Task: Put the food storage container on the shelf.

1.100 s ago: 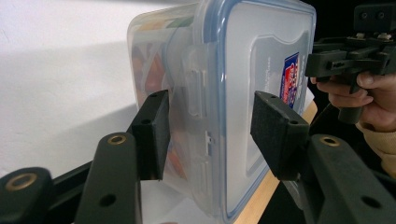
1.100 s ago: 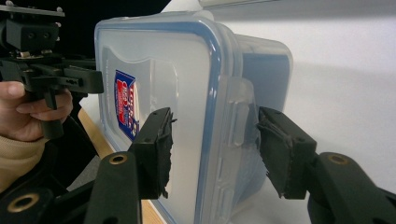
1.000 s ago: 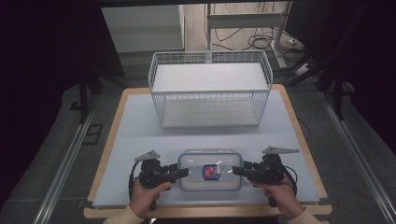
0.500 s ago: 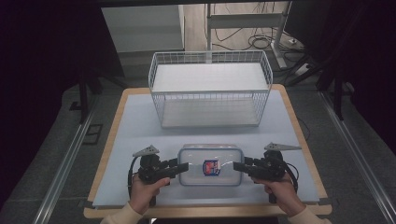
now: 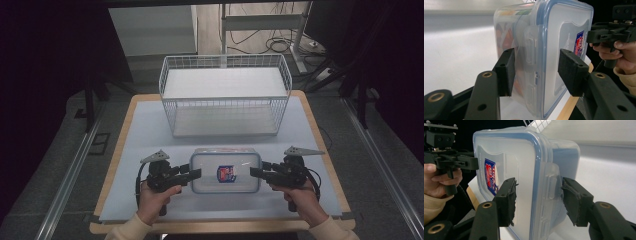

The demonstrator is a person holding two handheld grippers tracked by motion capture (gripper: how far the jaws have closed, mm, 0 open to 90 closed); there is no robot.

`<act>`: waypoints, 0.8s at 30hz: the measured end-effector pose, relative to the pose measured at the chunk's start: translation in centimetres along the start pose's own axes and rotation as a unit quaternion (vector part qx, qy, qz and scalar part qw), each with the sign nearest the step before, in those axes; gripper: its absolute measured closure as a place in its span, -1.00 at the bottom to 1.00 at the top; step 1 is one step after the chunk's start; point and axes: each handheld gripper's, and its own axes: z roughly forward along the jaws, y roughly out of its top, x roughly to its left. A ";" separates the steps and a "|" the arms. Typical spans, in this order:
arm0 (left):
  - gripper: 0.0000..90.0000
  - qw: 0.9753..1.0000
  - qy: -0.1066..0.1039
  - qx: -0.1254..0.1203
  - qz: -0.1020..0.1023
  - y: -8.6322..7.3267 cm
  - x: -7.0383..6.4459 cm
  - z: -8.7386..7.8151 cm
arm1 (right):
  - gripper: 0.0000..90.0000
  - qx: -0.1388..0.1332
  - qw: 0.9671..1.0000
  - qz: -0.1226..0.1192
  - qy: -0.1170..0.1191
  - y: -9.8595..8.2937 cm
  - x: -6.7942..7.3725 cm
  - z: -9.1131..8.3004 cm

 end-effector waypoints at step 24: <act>0.08 0.999 0.010 -0.029 0.023 5.5 -1.1 -1.6 | 0.03 -0.022 0.999 -0.047 -0.001 6.5 1.2 -0.8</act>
